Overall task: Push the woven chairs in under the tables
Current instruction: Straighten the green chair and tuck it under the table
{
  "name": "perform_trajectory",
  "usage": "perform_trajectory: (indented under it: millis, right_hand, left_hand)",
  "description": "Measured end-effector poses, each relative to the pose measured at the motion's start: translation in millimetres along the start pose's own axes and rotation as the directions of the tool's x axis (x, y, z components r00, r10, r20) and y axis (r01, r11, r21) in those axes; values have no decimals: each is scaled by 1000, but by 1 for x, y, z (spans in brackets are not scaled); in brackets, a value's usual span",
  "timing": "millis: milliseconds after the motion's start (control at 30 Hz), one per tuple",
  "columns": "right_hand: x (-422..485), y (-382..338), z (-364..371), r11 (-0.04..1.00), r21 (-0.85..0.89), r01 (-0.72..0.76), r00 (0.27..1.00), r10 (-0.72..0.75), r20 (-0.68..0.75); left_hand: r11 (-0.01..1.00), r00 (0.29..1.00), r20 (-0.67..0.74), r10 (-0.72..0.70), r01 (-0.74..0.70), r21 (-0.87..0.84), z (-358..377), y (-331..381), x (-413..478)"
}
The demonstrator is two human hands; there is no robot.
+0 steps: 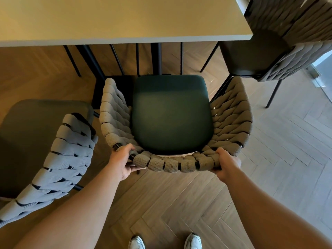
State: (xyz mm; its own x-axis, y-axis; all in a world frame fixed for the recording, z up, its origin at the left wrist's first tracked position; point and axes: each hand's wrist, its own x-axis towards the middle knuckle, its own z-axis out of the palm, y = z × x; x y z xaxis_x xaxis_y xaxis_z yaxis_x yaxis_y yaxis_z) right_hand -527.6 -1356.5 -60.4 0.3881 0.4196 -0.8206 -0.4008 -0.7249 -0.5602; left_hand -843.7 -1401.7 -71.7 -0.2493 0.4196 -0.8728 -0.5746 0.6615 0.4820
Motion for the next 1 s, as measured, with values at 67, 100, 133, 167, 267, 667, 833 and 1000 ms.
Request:
perform_trajectory:
  millis: [67, 100, 133, 167, 267, 667, 833, 1000]
  right_hand:
    - [-1, 1, -2, 1000, 9, -7, 1000, 7, 12]
    - [-1, 2, -2, 1000, 7, -9, 1000, 9, 16]
    - [-2, 3, -3, 1000, -4, -10, 1000, 10, 24]
    - [-3, 3, -4, 1000, -14, -8, 999, 8, 36]
    - [-11, 5, -5, 999, -44, 17, 999, -15, 51]
    - [-143, 84, -19, 872, -480, 97, 956, 52, 287]
    - [-209, 133, -17, 798, -593, 102, 933, 130, 336]
    - [-273, 187, 43, 824, -562, 75, 937, 135, 323]
  left_hand:
    - [1000, 1000, 0, -6, 6, -7, -2, -2, 1]
    - [1000, 1000, -1, -7, 7, -13, -3, -3, 0]
    - [1000, 1000, 1, -4, 4, -19, -4, -4, -1]
    - [1000, 1000, 2, 7, -7, -25, -4, -3, -1]
    - [997, 999, 1, 53, -53, -54, -9, -2, -7]
    - [987, 988, 38, 150, -148, -66, -73, -8, -158]
    - [977, 993, -66, 93, -104, -184, -168, -20, -201]
    - [976, 993, -107, 48, -70, -207, -262, 3, -205]
